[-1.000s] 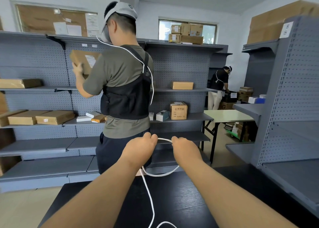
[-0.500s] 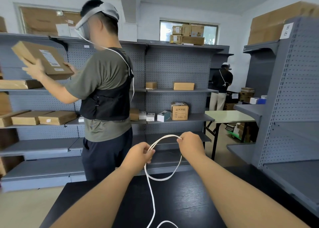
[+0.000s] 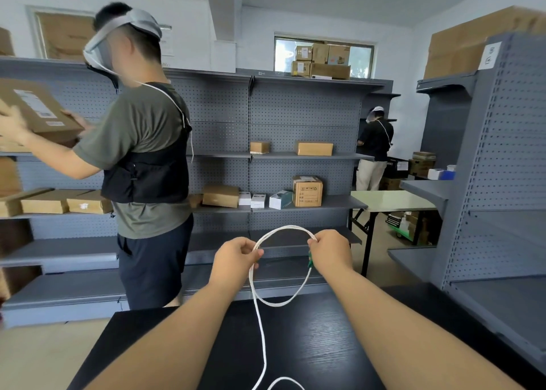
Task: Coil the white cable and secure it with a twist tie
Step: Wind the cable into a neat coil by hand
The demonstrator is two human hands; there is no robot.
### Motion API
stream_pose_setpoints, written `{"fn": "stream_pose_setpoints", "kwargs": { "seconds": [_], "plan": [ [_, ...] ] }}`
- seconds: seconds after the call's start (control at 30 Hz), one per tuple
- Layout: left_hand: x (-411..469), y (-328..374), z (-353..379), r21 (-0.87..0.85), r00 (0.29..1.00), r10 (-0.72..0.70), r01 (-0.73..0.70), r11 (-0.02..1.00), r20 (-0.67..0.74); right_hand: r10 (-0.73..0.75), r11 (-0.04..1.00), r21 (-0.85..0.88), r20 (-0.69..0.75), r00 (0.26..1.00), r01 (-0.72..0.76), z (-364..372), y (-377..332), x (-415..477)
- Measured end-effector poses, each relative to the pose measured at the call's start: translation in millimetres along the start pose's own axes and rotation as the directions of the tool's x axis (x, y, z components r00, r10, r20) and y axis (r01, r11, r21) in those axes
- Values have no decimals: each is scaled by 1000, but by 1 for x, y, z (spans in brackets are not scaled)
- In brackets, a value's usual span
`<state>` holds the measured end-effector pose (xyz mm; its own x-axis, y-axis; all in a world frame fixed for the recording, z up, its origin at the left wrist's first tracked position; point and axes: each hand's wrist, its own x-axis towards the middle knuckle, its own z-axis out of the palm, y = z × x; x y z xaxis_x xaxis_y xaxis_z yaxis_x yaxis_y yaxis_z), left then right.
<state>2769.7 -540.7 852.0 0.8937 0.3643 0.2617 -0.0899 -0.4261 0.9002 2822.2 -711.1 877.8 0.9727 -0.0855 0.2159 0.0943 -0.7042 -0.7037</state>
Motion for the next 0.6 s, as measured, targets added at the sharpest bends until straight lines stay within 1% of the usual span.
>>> {"fn": "stream_pose_setpoints", "kwargs": {
  "seconds": [0.1,0.17,0.2,0.3,0.43,0.53,0.6],
  "plan": [
    [1,5,8,22,990,20,-18,1000,-138,24,991,132,20,1000,-26,5,-1,-1],
    [1,7,10,48,985,19,-11,999,-174,49,974,222,15,999,-51,8,-1,0],
    [1,6,11,89,986,19,-5,996,-163,59,967,246,7,998,-59,8,-2,0],
    [2,1,11,207,997,-19,33,978,-71,72,958,281,-18,997,-64,8,-1,4],
    [-1,-8,13,208,989,-136,121,971,62,101,940,329,-21,995,-88,10,3,7],
    [-2,-12,10,286,970,-184,133,949,159,143,918,378,-22,989,-124,13,9,11],
    [-2,-15,6,288,957,-201,136,948,209,177,895,420,-30,984,-148,12,13,13]
  ]
}}
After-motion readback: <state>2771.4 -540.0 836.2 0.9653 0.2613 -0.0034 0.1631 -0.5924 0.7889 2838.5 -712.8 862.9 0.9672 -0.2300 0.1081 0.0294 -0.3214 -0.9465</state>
